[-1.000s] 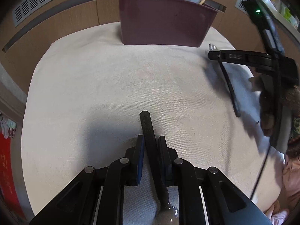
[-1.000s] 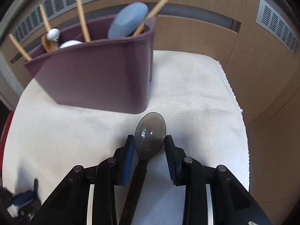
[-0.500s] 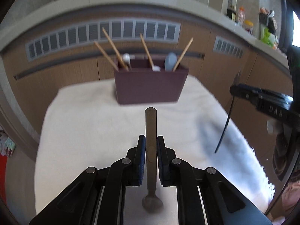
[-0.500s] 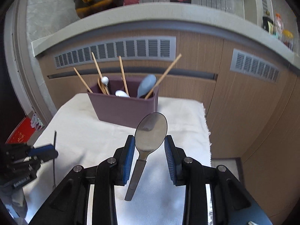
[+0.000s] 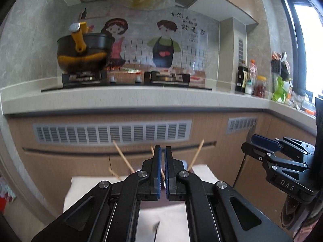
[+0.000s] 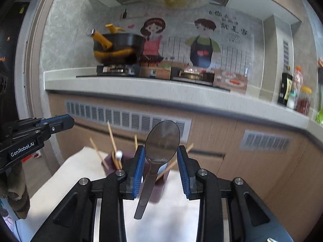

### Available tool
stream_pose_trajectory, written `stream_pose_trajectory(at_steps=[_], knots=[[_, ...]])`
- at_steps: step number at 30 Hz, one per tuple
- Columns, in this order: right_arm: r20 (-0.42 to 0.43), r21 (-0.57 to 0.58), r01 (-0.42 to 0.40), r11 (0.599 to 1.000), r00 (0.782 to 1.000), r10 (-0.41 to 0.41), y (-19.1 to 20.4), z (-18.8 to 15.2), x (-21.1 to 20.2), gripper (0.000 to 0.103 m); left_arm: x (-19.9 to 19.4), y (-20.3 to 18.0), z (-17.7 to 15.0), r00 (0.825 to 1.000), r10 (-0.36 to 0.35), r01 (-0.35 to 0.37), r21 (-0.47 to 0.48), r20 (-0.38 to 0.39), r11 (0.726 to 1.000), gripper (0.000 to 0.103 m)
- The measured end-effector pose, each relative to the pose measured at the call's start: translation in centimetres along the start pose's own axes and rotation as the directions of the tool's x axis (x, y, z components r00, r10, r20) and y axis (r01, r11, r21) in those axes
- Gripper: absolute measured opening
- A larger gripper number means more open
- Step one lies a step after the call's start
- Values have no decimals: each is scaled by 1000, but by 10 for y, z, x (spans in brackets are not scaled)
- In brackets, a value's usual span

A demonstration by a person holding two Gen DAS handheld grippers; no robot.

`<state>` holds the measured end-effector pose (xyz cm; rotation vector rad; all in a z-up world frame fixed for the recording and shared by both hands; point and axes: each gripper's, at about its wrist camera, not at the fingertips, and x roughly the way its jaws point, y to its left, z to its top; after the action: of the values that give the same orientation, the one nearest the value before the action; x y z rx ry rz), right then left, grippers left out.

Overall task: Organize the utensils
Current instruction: 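Carry both dark spoons over the maroon holder and lower them in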

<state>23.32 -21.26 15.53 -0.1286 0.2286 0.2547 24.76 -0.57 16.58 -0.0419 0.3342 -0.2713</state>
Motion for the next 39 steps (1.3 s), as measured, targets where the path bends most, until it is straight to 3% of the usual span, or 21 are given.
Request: stream_pose_trajectory(at_steps=[4,6,9,11,12,13,14,19,24,28,32,37,39], knots=[[-36,-18,-9,1000,999,8,0,-3,12,30,20,12,-11,995,-9,12,28,-102,1000,5],[-79,-10,-14,1000,997,13,0,-13,20,30,39,14,-33,976,-25,37,52,-216,998,5],[-127,1,-25,1000,992,25,0,-28,31,30,68,15,-79,930,-12,51,98,-366,994,8],[-155,-1,-31,1000,987,31,1,-37,37,30,87,16,-110,887,-22,75,98,-462,992,20],[-167,-4,-34,999,985,33,3,-41,39,30,97,16,-126,859,-32,97,101,-511,990,37],[-174,-6,-35,999,984,34,4,-44,41,30,103,16,-136,845,-25,98,110,-534,989,50],[-183,-10,-39,999,982,37,5,-47,42,30,110,15,-148,833,-5,92,129,-554,987,51],[-197,-18,-47,999,980,43,7,-55,43,30,140,17,-182,785,61,50,162,-617,985,51],[-206,-12,-48,999,977,45,3,-57,44,30,159,21,-198,756,39,28,92,-654,995,45],[-211,-3,-50,999,976,49,3,-60,43,30,157,23,-197,790,46,-12,60,-611,998,33],[-202,-11,-53,999,978,50,4,-60,37,30,130,23,-179,854,31,-23,22,-520,999,33],[-121,-12,-34,999,992,33,4,-39,22,30,72,17,-102,952,-41,31,-35,-304,999,33],[-66,-21,-25,999,998,24,5,-21,16,30,54,12,-62,978,-62,58,-24,-201,998,33]])
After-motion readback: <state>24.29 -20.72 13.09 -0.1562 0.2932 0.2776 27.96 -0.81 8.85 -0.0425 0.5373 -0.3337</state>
